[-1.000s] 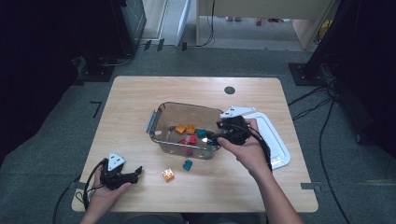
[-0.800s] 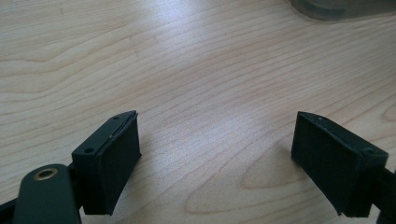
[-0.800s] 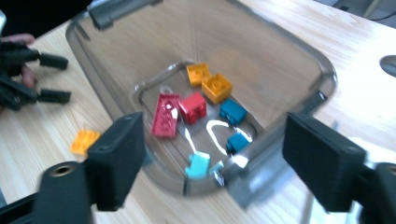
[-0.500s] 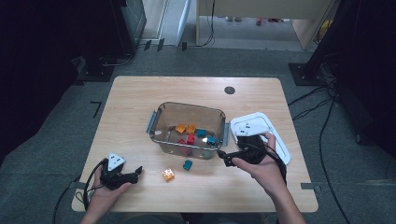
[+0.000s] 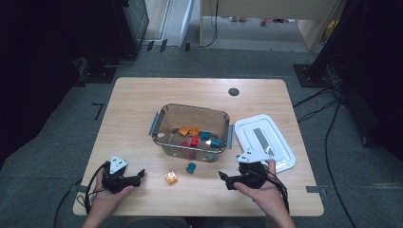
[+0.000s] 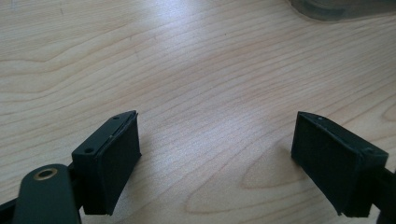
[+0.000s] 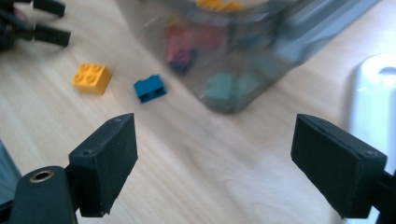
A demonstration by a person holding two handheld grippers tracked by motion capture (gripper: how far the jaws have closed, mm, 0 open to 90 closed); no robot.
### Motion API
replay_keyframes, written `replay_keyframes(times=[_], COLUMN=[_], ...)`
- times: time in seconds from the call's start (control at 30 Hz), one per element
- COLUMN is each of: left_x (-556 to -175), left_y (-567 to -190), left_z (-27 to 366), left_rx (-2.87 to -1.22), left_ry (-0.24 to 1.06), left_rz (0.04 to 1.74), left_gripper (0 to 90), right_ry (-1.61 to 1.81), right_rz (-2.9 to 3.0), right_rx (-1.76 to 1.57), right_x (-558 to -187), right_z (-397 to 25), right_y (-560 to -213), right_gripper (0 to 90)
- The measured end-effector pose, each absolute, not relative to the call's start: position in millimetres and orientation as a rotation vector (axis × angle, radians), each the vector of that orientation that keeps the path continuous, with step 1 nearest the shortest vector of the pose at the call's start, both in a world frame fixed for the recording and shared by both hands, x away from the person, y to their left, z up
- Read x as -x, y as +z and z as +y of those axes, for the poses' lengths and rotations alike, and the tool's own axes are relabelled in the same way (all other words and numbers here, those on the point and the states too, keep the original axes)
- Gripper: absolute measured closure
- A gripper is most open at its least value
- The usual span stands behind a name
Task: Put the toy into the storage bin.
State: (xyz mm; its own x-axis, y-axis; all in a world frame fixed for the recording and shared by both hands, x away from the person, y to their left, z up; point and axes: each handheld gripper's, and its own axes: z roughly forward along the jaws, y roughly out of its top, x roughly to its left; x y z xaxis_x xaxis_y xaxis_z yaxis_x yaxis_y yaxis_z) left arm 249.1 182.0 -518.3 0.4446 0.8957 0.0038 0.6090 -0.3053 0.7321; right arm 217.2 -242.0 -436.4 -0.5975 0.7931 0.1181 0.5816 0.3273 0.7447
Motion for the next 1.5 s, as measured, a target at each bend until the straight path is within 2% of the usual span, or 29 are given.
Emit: replay_keyframes(times=[0.4, 0.93, 1.23, 1.5], left_x=[-249, -249, -249, -249], left_y=[-518, -518, -518, -518], left_z=[182, 182, 182, 182], left_rx=[-2.031, -2.032, -2.034, -2.036], left_ry=[0.552, 0.549, 0.547, 0.546], left_rz=[1.257, 1.254, 1.248, 1.246], left_gripper=[15.3, 15.2, 15.3, 15.3], right_ry=[1.117, 1.136, 1.101, 1.038], right_rz=[2.406, 2.358, 2.335, 2.269], right_rx=[-1.215, -1.251, -1.261, -1.282], right_x=[-220, -233, -239, -242], right_z=[-207, -157, -123, -111], right_y=[-464, -489, -502, -511], right_gripper=[16.9, 33.2, 34.7, 37.1])
